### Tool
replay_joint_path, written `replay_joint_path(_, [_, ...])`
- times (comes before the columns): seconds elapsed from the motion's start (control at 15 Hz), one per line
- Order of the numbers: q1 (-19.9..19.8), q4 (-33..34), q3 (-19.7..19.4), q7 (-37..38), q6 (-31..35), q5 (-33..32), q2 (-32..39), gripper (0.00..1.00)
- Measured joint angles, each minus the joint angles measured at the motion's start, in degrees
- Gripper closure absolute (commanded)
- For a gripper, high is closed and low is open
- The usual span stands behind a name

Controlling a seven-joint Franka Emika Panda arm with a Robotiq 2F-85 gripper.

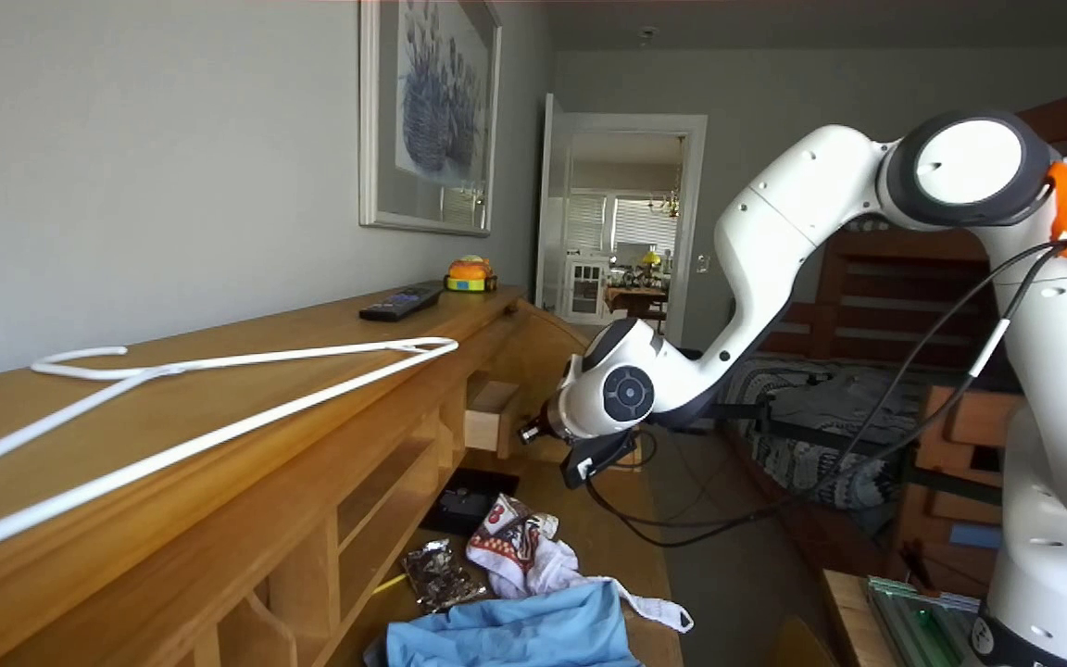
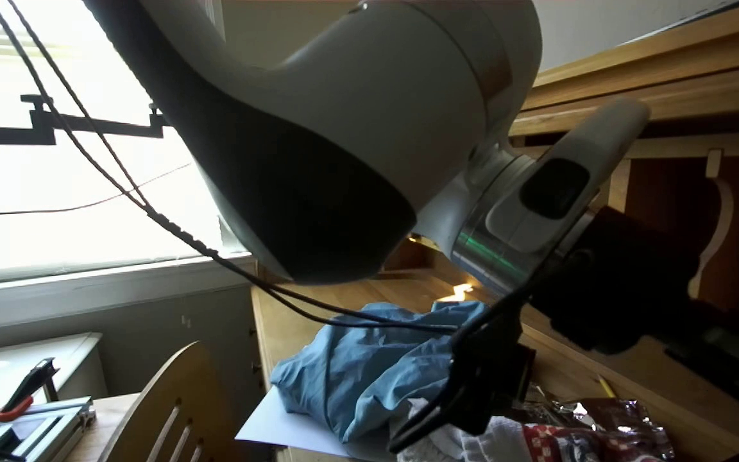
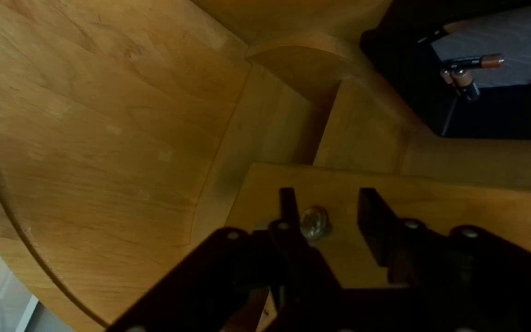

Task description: Open the top right drawer

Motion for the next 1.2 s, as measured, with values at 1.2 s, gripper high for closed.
replay_joint_path(1.2, [-2.14, -9.25, -9.50, -40.68, 26.24, 19.73, -21.63, 0.00])
